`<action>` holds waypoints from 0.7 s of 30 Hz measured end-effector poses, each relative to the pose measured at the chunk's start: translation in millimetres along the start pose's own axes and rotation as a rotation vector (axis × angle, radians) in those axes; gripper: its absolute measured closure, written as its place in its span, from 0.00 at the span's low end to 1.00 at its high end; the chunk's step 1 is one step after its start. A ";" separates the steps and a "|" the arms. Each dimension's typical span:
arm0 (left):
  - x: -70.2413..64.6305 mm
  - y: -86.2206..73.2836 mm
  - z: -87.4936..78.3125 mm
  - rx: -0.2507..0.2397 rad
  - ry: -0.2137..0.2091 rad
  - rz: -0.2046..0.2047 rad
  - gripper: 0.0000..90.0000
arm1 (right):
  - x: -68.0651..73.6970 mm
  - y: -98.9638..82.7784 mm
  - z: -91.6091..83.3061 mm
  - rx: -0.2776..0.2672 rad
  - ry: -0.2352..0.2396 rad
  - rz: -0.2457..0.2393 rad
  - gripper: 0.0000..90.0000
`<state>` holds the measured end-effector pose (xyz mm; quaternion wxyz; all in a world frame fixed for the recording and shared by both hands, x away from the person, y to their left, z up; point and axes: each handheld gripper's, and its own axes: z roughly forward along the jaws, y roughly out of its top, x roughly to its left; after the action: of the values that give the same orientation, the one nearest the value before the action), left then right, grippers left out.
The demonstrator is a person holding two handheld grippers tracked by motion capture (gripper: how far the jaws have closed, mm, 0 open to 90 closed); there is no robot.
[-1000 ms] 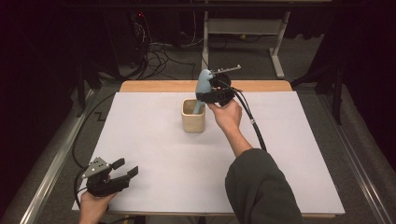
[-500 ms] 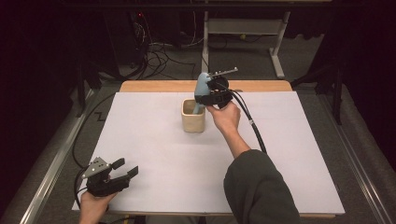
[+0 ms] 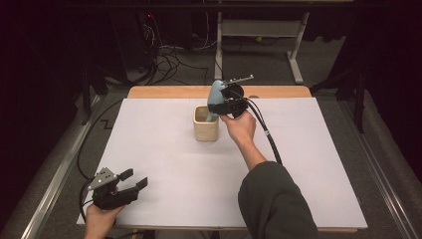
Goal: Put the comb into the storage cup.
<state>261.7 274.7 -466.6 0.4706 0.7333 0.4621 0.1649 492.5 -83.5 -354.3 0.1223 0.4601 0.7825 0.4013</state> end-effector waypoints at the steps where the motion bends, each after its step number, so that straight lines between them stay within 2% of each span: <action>1: 0.0 0.0 -0.1 -0.001 -0.001 0.000 0.35 | 0.3 0.0 0.0 0.000 -0.002 0.000 0.57; 21: 0.0 -0.1 -0.3 -0.001 -0.002 -0.003 0.35 | 0.4 0.0 -1.1 -0.009 -0.035 -0.002 0.50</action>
<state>261.5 274.9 -466.6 0.4716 0.7325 0.4628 0.1639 491.7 -83.7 -353.5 0.1387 0.4656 0.7789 0.3967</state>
